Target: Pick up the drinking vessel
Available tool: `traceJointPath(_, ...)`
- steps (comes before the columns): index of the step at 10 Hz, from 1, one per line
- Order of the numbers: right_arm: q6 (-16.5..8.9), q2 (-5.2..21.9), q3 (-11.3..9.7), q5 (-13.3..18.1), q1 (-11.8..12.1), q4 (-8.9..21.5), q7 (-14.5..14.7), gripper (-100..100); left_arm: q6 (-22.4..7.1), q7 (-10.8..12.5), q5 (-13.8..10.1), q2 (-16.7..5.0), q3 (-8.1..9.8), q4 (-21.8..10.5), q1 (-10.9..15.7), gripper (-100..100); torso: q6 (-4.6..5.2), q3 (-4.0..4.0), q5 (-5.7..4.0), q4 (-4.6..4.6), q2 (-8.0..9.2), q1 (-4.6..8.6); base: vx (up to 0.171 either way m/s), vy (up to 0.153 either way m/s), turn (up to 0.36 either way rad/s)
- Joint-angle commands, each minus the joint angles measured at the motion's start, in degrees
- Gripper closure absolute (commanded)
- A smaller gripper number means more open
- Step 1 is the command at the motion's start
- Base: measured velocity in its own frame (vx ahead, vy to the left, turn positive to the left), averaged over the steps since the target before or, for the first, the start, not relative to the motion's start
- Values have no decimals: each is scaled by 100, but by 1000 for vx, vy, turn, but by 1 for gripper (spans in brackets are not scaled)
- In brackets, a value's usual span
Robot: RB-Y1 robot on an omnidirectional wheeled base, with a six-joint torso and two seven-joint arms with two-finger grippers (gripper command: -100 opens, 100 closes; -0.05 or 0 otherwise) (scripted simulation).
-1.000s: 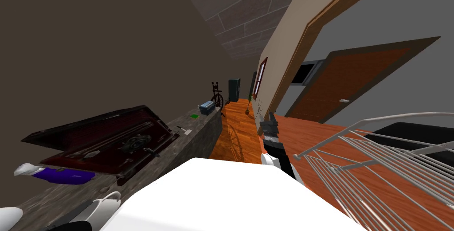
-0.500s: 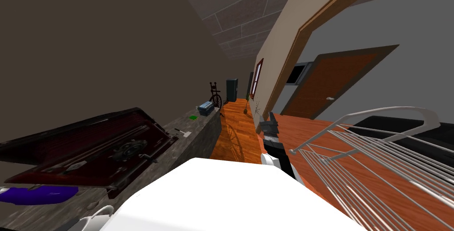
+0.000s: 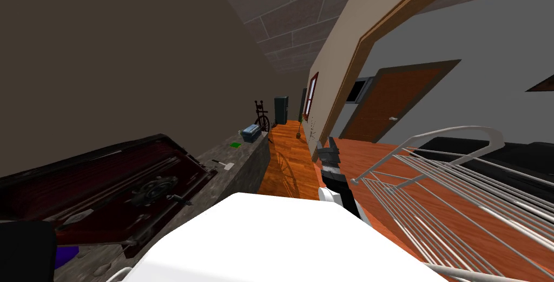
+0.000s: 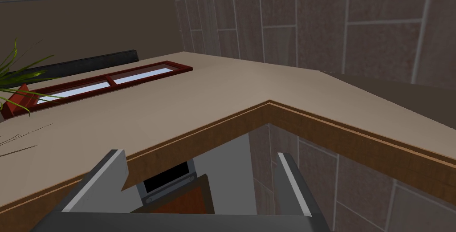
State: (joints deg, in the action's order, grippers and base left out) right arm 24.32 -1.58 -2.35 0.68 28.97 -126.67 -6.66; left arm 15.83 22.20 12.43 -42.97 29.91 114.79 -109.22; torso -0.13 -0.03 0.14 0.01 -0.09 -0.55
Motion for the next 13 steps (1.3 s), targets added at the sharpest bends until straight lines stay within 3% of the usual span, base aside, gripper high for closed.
traceJointPath(1,0,0,0,0,0,0,0,0,19,168,-101,-151,-102,90,-286,-100,0,0,0,0,0,0,6,96,-77)
traceJointPath(2,0,0,0,0,0,0,0,0,19,168,-101,-151,-102,90,-346,-100,-2,0,1,0,0,-2,18,73,-17)
traceJointPath(5,0,0,0,0,0,0,0,0,16,407,-264,-438,-305,225,-857,-100,-1,-5,-2,-2,-9,8,36,72,-57)
traceJointPath(6,0,0,0,0,1,0,0,0,16,407,-264,-438,-305,225,-891,-100,-2,-8,0,-3,-15,0,39,71,-18)
traceJointPath(10,0,0,0,0,1,0,0,0,-18,616,-404,-783,-576,371,-1493,-100,-2,-8,-1,-3,-15,10,41,59,-35)
traceJointPath(13,0,0,0,0,1,0,0,0,-72,677,-429,-1027,-790,462,-1803,-100,-2,-9,-3,-3,-16,20,45,38,-19)
